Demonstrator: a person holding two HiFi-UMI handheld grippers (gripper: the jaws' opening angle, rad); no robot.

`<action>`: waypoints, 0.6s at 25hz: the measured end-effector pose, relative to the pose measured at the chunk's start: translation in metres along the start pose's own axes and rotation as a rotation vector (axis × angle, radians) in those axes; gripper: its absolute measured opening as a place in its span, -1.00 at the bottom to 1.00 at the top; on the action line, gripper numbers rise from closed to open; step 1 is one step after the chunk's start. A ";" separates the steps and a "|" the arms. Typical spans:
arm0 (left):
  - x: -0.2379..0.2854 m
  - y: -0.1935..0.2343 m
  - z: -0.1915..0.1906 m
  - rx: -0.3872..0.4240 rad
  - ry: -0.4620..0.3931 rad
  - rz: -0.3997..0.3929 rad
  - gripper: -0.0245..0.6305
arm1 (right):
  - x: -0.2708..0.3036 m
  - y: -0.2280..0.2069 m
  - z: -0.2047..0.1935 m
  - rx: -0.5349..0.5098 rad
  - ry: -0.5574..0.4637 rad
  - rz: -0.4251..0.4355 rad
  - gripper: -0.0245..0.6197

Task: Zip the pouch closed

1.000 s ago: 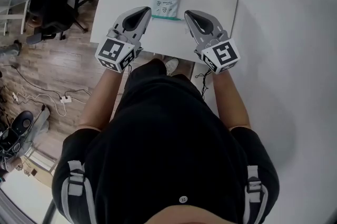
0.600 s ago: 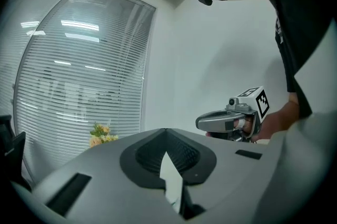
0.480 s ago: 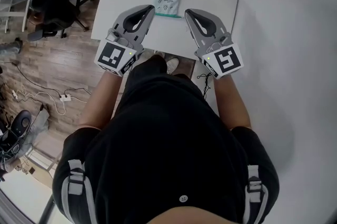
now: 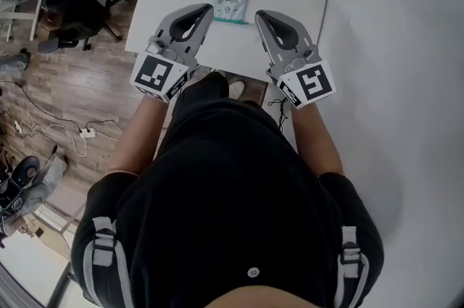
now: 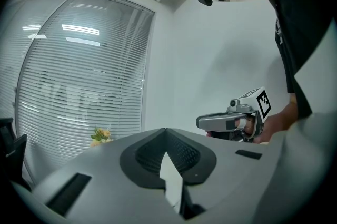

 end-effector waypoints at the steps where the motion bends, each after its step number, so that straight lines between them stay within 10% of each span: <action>1: 0.000 0.000 0.001 -0.002 -0.002 0.001 -0.90 | 0.000 0.000 0.000 0.002 -0.002 -0.004 -0.89; 15: -0.010 0.005 0.002 0.013 -0.023 0.065 -0.90 | 0.000 0.002 0.001 -0.015 -0.008 -0.009 -0.89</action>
Point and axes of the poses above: the fingertips, and each gripper's own axes: x forward along the fingers, y to its left, z out of its top, the point moved 2 cm from there along -x, backward along the fingers, and after that the axes turned 12 degrees about -y, right-handed, at the moved point
